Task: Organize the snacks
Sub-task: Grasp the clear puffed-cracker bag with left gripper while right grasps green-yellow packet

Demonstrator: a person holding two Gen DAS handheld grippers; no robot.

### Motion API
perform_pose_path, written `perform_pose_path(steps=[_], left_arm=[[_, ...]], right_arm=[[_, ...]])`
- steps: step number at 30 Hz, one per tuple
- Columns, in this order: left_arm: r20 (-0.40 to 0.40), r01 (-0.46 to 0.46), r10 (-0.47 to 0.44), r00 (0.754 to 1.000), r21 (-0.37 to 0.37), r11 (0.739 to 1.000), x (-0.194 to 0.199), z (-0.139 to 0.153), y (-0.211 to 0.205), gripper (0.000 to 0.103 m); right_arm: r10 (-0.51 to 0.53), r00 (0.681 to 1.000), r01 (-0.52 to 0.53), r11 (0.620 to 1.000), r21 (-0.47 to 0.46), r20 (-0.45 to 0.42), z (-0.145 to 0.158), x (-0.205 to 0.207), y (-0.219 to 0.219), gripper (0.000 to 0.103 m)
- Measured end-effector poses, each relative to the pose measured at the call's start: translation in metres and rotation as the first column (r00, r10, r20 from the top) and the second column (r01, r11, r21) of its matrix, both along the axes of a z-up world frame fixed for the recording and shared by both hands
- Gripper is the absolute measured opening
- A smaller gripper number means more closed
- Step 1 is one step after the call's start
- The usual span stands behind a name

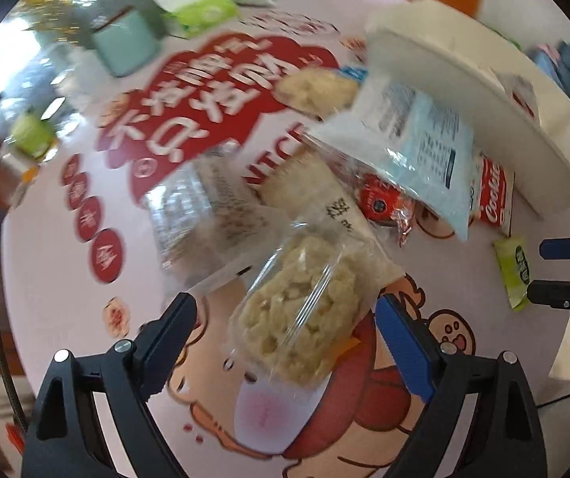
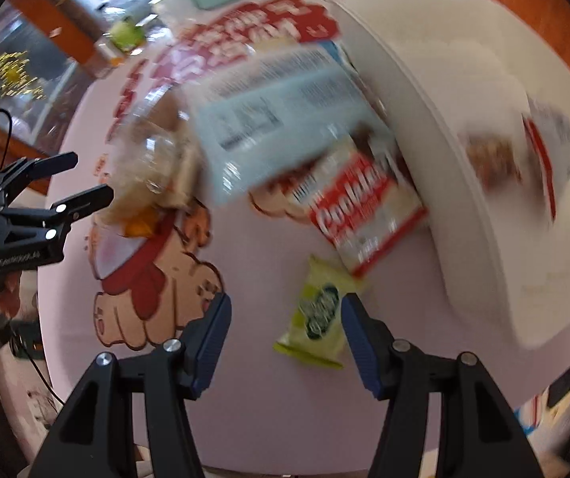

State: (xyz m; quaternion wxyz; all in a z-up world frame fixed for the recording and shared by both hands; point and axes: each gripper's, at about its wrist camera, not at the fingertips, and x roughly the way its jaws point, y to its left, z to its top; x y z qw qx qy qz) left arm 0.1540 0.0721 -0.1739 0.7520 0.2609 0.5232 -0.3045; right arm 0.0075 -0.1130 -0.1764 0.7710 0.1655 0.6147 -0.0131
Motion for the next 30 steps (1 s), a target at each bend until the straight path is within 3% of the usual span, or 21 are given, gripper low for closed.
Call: perform_pose_path(steps=[9, 12, 14, 16, 19, 25, 30], left_arm=[[-0.099, 0.04, -0.04, 0.994, 0.005, 0.999, 0.015, -0.03, -0.014, 0.091], [-0.106, 0.039, -0.037, 0.994, 0.013, 0.999, 0.015, -0.035, -0.015, 0.09], [-0.116, 0.04, -0.036, 0.993, 0.036, 0.999, 0.014, -0.04, -0.016, 0.078], [-0.127, 0.029, -0.024, 0.992, 0.039, 0.999, 0.013, -0.042, -0.016, 0.073], [-0.106, 0.007, -0.002, 0.994, 0.045, 0.999, 0.011, -0.04, -0.014, 0.063], [-0.09, -0.035, 0.039, 0.995, 0.045, 0.998, -0.002, -0.033, -0.011, 0.061], [-0.075, -0.061, 0.062, 0.995, 0.016, 0.998, -0.025, -0.008, -0.01, 0.061]], right_arm=[[-0.071, 0.995, 0.069, 0.997, -0.033, -0.065, -0.029, -0.003, 0.004, 0.058], [-0.056, 0.996, 0.05, 0.995, -0.088, -0.07, -0.032, -0.004, 0.009, 0.05], [-0.023, 0.998, 0.014, 0.99, -0.138, -0.064, -0.033, -0.004, 0.016, 0.041], [-0.011, 0.998, 0.003, 0.989, -0.147, -0.056, -0.031, -0.004, 0.016, 0.04], [-0.002, 0.999, -0.004, 0.99, -0.142, -0.045, -0.031, -0.006, 0.016, 0.04], [0.027, 0.999, -0.031, 0.991, -0.13, -0.029, -0.03, -0.009, 0.017, 0.038], [0.055, 0.998, -0.055, 0.992, -0.118, -0.003, -0.017, -0.011, 0.015, 0.038]])
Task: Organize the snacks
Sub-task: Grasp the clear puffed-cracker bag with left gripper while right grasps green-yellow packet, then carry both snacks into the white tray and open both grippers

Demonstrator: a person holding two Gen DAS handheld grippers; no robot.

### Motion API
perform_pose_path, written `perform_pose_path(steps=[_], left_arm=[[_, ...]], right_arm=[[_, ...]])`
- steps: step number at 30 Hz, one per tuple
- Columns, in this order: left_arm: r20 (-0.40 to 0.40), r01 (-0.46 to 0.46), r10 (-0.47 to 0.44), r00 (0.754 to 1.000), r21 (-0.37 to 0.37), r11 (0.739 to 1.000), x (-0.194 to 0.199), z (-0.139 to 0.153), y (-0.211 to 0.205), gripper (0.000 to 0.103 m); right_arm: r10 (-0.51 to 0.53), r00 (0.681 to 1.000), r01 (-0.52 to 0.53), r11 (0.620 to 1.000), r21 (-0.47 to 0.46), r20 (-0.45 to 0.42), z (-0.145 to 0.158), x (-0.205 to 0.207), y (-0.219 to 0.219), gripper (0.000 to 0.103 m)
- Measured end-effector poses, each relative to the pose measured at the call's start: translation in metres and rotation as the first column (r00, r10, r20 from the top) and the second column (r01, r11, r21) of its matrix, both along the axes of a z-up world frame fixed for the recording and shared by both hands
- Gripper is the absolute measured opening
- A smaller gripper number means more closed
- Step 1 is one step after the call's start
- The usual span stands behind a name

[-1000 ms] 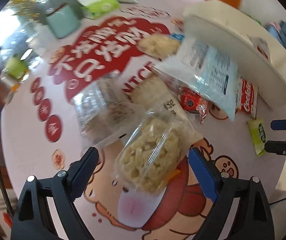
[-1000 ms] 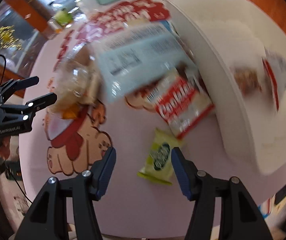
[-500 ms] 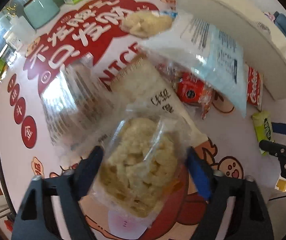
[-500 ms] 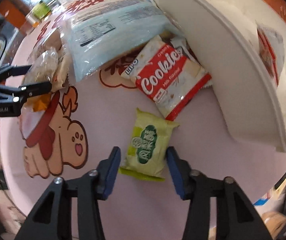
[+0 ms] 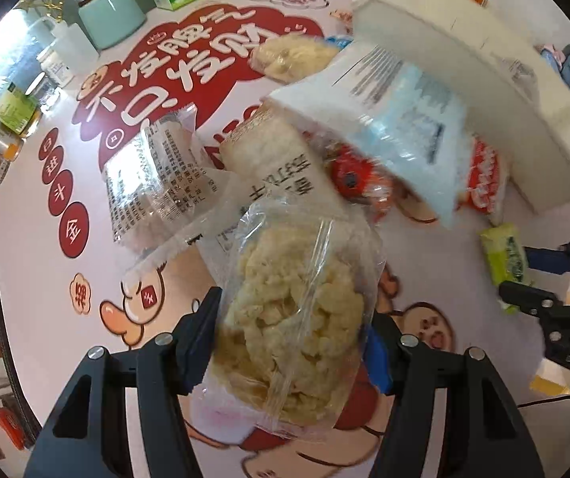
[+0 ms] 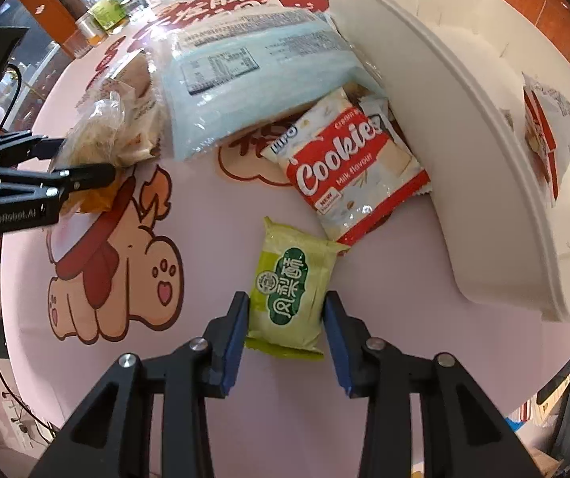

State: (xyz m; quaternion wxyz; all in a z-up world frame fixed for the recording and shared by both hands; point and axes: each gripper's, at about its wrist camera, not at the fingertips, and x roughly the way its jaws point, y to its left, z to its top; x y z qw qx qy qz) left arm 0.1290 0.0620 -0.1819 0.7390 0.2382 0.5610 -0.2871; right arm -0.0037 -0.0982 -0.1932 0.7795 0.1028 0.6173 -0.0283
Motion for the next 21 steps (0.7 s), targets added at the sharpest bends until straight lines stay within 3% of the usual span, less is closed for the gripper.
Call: perform_pose_path(steps=[7, 14, 21], left_arm=[[0.026, -0.038, 0.04, 0.999, -0.045, 0.998, -0.036, 0.045, -0.009, 0.061], [0.055, -0.063, 0.066, 0.996, -0.063, 0.996, -0.064, 0.089, -0.027, 0.061], [0.132, -0.066, 0.081, 0.988, -0.112, 0.992, -0.074, 0.138, -0.07, 0.061]], right_arm=[[0.061, 0.997, -0.063, 0.998, 0.032, 0.057, 0.026, -0.002, -0.004, 0.038], [0.113, 0.974, -0.124, 0.991, 0.044, 0.199, 0.073, -0.007, -0.022, 0.038], [0.066, 0.946, -0.086, 0.995, 0.05, 0.319, 0.109, -0.005, -0.058, 0.038]])
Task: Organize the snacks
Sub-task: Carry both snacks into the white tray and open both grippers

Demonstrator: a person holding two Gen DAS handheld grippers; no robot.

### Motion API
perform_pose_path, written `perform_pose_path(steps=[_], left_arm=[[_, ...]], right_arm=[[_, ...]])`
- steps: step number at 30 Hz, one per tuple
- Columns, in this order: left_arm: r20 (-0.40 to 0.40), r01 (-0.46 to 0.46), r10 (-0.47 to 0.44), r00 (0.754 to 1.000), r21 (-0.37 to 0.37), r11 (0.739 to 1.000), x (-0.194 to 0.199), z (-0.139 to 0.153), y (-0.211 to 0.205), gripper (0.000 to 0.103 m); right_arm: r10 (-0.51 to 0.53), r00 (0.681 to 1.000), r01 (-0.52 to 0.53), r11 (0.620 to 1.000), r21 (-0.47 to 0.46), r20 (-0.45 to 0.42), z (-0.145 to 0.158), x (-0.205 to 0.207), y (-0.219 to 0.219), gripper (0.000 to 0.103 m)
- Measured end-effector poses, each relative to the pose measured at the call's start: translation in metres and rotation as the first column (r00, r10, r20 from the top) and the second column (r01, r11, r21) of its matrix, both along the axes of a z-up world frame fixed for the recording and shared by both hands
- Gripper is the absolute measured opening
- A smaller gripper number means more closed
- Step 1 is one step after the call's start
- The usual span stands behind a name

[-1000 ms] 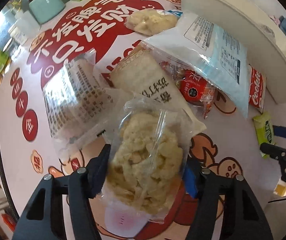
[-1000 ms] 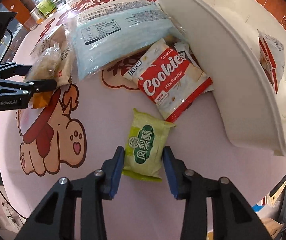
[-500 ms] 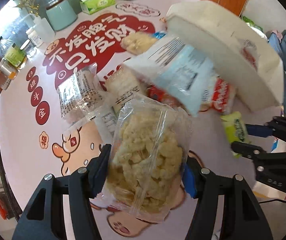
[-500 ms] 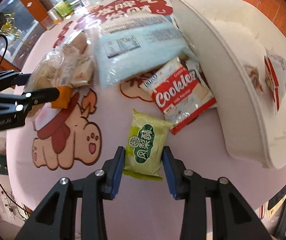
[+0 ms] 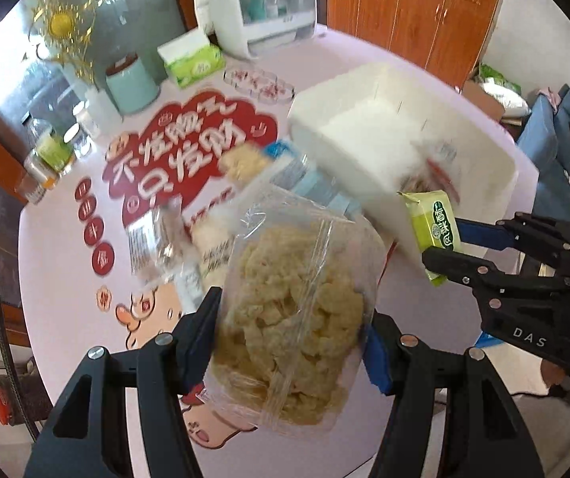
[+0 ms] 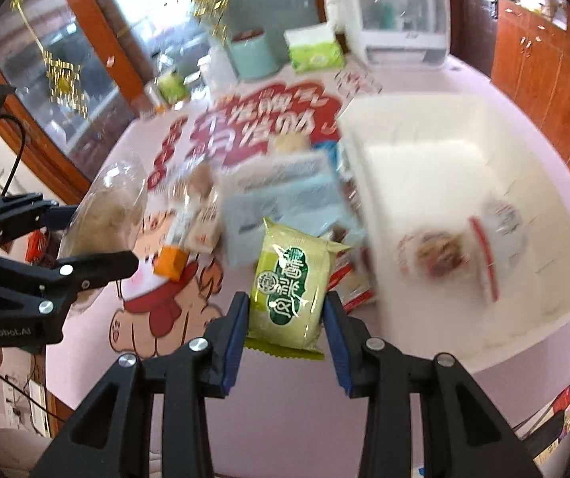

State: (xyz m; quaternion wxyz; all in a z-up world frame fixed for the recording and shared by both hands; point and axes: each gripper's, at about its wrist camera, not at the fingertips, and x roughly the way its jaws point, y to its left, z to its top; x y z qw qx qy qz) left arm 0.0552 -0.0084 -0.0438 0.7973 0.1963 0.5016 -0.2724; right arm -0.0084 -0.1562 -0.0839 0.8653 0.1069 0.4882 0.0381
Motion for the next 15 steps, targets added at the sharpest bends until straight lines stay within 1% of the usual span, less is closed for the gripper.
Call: perform_pose_path(steps=[5, 9, 11, 15], left_arm=[[0.04, 0.008, -0.006, 0.999, -0.042, 0.999, -0.001, 0.022, -0.041, 0.062], [0.063, 0.009, -0.005, 0.998, -0.062, 0.998, 0.002, 0.035, -0.079, 0.062], [0.075, 0.013, -0.009, 0.997, -0.06, 0.998, 0.003, 0.038, -0.098, 0.062], [0.099, 0.019, -0.016, 0.995, -0.033, 0.999, 0.007, 0.04, -0.133, 0.062]], right_arm=[[-0.042, 0.996, 0.041, 0.999, 0.008, 0.074, 0.023, -0.002, -0.036, 0.038], [-0.069, 0.989, 0.07, 0.997, -0.01, 0.129, 0.037, 0.001, -0.061, 0.038], [-0.094, 0.983, 0.098, 0.995, -0.02, 0.156, 0.043, 0.004, -0.078, 0.038], [-0.144, 0.974, 0.15, 0.988, -0.023, 0.176, 0.047, 0.005, -0.105, 0.039]])
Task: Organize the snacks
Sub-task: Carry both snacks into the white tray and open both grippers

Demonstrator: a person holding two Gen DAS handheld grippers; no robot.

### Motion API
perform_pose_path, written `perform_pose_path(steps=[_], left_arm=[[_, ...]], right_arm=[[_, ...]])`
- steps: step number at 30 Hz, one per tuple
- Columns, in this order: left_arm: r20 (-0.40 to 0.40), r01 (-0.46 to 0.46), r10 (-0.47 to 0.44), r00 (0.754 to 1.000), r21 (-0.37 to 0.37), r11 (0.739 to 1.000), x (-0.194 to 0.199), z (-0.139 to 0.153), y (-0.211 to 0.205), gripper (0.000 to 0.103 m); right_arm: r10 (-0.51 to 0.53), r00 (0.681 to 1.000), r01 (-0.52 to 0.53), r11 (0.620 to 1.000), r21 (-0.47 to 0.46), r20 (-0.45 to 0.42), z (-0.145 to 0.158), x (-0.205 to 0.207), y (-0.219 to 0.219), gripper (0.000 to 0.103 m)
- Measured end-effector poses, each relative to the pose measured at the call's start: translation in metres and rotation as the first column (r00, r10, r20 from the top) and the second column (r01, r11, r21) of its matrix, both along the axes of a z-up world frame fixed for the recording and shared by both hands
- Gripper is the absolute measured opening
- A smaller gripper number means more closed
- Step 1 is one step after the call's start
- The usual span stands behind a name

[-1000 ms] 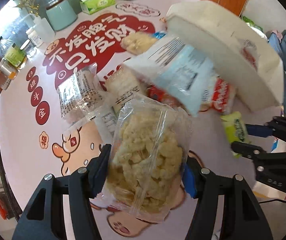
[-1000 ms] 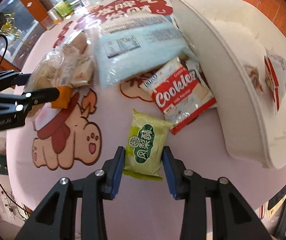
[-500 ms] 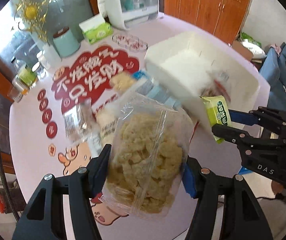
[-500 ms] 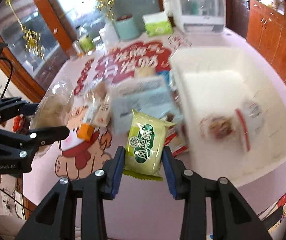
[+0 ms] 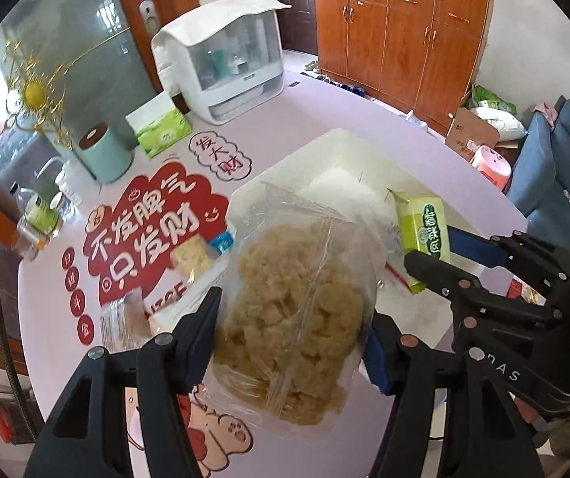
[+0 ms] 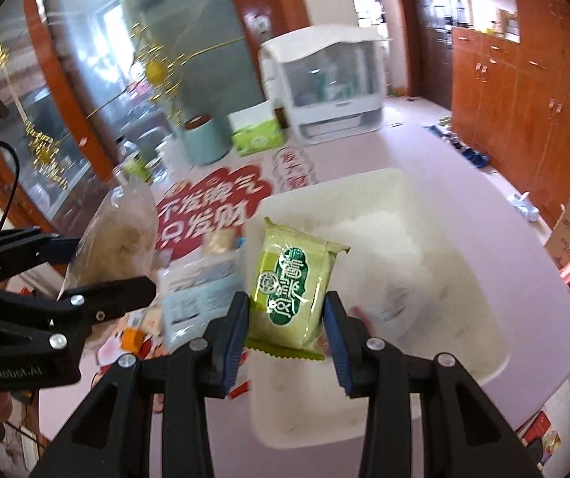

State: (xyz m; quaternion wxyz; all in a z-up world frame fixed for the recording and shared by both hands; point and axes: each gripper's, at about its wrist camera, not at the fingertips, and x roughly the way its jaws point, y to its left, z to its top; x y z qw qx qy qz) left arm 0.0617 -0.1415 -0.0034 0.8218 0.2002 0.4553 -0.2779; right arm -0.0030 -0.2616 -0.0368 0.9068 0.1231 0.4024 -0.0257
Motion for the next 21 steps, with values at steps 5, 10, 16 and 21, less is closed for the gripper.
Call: perform_pose_path(steps=[5, 10, 16, 21], left_arm=[[0.019, 0.0, 0.0, 1.0, 0.024, 1.0, 0.004, 0.001, -0.035, 0.062], [0.049, -0.016, 0.014, 0.999, 0.044, 0.999, 0.011, -0.002, -0.058, 0.062], [0.047, -0.05, 0.048, 0.998, 0.045, 0.998, 0.021, -0.009, -0.069, 0.062], [0.043, -0.066, 0.063, 0.997, 0.073, 0.995, 0.023, -0.018, -0.071, 0.062]], right_arm=[[-0.054, 0.999, 0.054, 0.998, 0.014, 0.002, -0.004, 0.002, -0.034, 0.039], [-0.069, 0.998, 0.07, 0.997, 0.02, -0.009, -0.012, 0.0, -0.053, 0.039], [-0.074, 0.997, 0.075, 0.997, 0.025, -0.021, -0.018, -0.002, -0.063, 0.039], [-0.08, 0.996, 0.08, 0.996, 0.031, -0.027, -0.021, -0.003, -0.069, 0.039]])
